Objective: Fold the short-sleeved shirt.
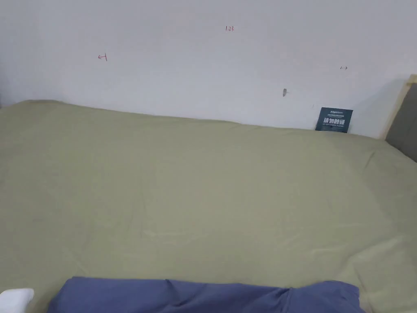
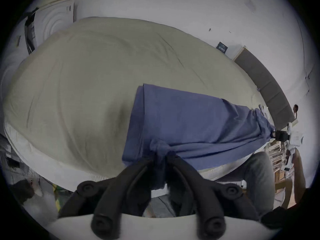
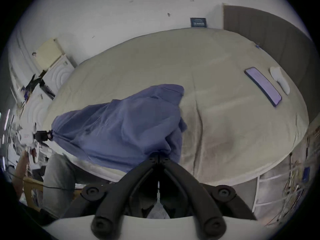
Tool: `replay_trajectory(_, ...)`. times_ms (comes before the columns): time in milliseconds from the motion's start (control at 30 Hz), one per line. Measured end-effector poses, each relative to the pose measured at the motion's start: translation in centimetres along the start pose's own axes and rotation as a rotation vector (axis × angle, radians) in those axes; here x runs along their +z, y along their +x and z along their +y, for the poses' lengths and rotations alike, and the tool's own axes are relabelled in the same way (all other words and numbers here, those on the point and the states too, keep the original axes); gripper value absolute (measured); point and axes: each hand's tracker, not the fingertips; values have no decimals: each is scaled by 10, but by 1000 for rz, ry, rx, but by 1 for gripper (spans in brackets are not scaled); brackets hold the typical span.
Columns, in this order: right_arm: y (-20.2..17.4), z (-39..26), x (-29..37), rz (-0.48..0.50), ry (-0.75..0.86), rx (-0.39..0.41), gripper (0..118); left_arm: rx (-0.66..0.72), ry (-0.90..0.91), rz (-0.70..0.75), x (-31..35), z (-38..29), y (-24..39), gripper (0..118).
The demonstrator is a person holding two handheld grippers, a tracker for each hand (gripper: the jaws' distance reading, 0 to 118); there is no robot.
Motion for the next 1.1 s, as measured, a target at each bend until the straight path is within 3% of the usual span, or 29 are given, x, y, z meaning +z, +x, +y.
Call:
replay_trajectory(33,0,0,0,-5,-1,-2,10,21,15,-6,2,0,1,26)
replay_trajectory(100,-4,2,7,-21,13,-2,81,47,46,-27,13,-1,8,66)
replay_trajectory(133,-10,2,16,-30,25,8,97,72,77,-10,21,-1,12,88)
replay_trajectory(167,-12,4,28,-13,70,12,96,87,88,-4,30,1,14,98)
replay_trajectory(333,-43,23,79,14,301,-10,96,47,303,38,81,22,55,98)
replay_trajectory(467,-83,45,87,-71,443,108,95,-119,426,163,87,50,102,95)
replay_trajectory(500,-92,50,85,-99,452,139,86,-146,455,187,85,54,112,93)
replay_trajectory(533,-103,53,82,-118,453,172,64,-143,461,195,83,56,121,89)
replay_trajectory(567,-112,56,80,-133,440,192,10,-129,462,185,82,56,128,69)
replay_trajectory(600,-119,57,78,-148,426,210,0,-122,475,162,82,55,132,31)
replay_trajectory(633,-125,57,75,-170,428,218,0,-102,503,119,81,55,131,0)
replay_trajectory(700,-135,56,69,-213,429,233,0,-87,523,139,76,51,136,0)
replay_trajectory(733,-135,55,68,-169,415,226,0,-72,553,215,73,48,135,0)
replay_trajectory(800,-137,53,62,-105,382,194,0,-54,521,140,70,43,134,0)
replay_trajectory(1100,-142,48,56,-105,358,227,0,-23,456,107,80,38,109,0)
